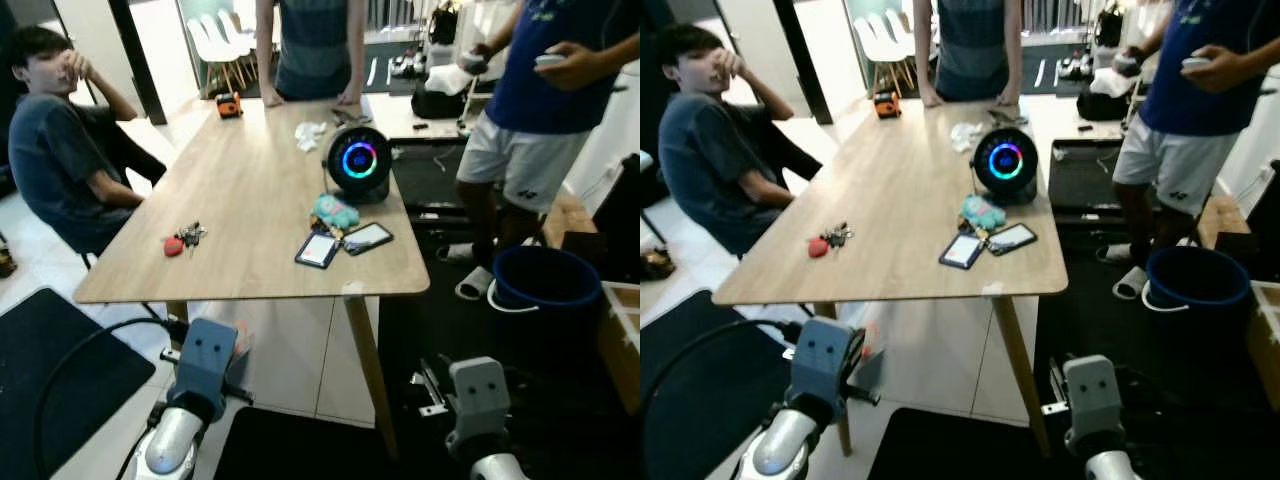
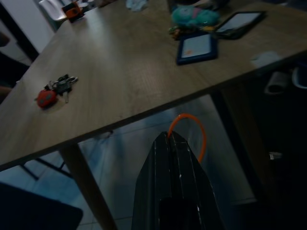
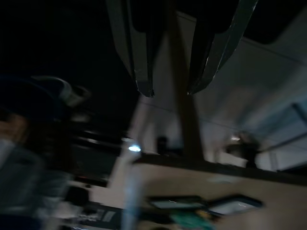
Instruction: Hang keys on a hook
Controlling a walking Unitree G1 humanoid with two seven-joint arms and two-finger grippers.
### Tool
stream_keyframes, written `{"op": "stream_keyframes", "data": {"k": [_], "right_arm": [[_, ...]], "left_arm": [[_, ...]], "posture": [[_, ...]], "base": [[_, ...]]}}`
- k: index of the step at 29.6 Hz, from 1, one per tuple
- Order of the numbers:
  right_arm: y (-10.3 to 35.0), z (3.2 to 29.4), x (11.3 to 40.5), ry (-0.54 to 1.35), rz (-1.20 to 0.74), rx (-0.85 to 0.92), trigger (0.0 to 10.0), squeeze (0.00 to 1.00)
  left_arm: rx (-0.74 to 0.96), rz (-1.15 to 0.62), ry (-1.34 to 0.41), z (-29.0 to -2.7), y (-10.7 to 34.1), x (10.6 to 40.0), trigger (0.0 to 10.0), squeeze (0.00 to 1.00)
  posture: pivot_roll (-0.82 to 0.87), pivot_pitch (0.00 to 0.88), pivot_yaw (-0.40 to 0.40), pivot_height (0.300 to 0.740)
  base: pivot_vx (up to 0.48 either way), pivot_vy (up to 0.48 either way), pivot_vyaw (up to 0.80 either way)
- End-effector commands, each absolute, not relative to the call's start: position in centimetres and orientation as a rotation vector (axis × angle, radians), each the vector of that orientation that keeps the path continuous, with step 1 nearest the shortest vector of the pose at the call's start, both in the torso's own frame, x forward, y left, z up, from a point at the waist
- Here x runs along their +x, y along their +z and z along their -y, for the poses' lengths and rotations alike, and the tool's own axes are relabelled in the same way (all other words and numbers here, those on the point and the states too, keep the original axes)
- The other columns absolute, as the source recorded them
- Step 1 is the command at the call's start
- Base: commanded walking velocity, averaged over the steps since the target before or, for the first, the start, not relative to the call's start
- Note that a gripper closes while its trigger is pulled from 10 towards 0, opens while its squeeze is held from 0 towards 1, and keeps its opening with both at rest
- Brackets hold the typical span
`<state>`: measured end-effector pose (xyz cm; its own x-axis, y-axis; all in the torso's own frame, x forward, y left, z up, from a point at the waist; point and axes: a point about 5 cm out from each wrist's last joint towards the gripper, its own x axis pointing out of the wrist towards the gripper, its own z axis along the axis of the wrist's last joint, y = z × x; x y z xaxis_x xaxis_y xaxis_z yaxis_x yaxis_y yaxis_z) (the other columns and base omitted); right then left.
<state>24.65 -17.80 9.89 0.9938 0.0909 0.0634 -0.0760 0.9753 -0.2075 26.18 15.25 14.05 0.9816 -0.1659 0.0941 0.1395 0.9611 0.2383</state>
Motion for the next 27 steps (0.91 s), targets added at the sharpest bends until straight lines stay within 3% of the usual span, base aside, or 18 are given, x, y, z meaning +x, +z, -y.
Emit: {"op": "stream_keyframes", "data": {"k": [1,20,27], "right_arm": [[9.59,17.34,24.55,0.097,0.058,-0.198,10.0,0.0],[9.61,16.88,24.72,0.126,0.062,-0.206,10.0,0.0],[9.62,16.63,24.7,0.137,0.065,-0.202,10.0,0.0]], "left_arm": [[0.237,0.1,-0.141,-15.58,13.74,26.0,10.0,0.0],[0.236,0.103,-0.137,-15.56,13.72,26.04,10.0,0.0],[0.236,0.104,-0.137,-15.55,13.7,26.05,10.0,0.0]], "posture": [[0.04,0.108,0.076,0.74],[0.04,0.107,0.072,0.74],[0.04,0.106,0.073,0.74]], "base": [[-0.281,0.0,0.0],[-0.277,0.0,0.0],[-0.277,0.0,0.51]]}}
